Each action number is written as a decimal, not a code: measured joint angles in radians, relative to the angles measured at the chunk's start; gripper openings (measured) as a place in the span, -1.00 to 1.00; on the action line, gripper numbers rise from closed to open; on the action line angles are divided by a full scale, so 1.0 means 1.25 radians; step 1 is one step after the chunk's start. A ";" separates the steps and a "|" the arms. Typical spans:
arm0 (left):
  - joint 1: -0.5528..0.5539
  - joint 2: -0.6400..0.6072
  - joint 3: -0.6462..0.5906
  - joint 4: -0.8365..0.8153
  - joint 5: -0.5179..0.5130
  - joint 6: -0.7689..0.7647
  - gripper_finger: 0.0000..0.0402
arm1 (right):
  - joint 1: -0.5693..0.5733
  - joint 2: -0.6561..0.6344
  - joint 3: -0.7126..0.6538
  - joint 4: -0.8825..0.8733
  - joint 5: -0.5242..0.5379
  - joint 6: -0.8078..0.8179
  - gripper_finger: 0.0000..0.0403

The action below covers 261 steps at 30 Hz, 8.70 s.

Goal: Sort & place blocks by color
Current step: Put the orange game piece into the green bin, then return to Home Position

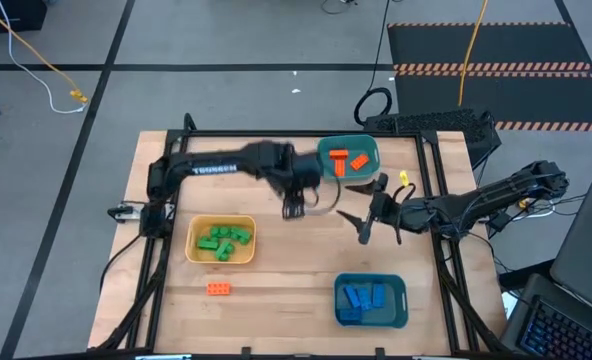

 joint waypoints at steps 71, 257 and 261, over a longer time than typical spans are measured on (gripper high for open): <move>-0.620 -0.258 -0.824 0.340 0.136 -0.677 0.65 | 0.136 -0.071 0.000 -0.035 -0.042 0.128 0.58; -0.070 -1.020 -1.160 0.909 -0.094 0.043 -0.29 | -0.346 0.170 0.001 0.074 -0.397 0.111 0.86; -0.068 -1.018 -1.172 0.903 -0.094 0.032 -0.29 | -0.300 0.147 0.000 0.049 -0.350 0.102 0.86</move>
